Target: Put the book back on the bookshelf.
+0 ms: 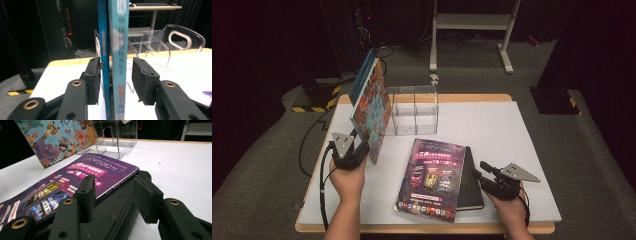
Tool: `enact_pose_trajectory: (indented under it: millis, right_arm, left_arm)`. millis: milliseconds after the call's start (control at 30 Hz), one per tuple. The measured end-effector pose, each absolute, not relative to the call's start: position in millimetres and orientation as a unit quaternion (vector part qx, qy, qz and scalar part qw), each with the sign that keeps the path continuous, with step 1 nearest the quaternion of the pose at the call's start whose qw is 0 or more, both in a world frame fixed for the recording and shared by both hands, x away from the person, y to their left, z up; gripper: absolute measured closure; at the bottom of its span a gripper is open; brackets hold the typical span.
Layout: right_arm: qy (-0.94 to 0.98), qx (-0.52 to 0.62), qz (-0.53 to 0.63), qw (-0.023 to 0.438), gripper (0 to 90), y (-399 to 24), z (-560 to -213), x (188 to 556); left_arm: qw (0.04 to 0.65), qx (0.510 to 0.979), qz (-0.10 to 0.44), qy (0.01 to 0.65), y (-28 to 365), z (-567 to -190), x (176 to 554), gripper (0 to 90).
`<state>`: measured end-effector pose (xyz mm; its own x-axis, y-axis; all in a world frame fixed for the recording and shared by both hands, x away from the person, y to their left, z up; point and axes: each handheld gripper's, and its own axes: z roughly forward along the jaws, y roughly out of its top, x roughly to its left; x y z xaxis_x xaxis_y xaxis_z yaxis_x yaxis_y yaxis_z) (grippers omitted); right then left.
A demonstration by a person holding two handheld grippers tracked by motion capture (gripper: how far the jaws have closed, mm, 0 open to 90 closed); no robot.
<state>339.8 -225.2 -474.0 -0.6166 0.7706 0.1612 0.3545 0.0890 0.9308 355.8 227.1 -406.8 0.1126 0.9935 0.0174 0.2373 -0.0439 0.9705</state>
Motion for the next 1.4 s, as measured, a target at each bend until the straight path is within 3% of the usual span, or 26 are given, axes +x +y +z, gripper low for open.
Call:
enact_pose_trajectory:
  millis: [567,1067,1400]
  right_arm:
    - [0.721,0.392,0.54,0.187,51.1,-222,-477,341]
    - [0.726,0.39,0.536,0.183,49.9,-220,-478,342]
    - [0.736,0.386,0.524,0.184,48.1,-217,-480,342]
  left_arm:
    - [0.467,0.604,0.354,0.54,242,-441,336,48.1]
    - [0.465,0.644,0.273,0.543,237,-470,323,46.1]
    - [0.463,0.701,0.167,0.517,182,-492,322,40.2]
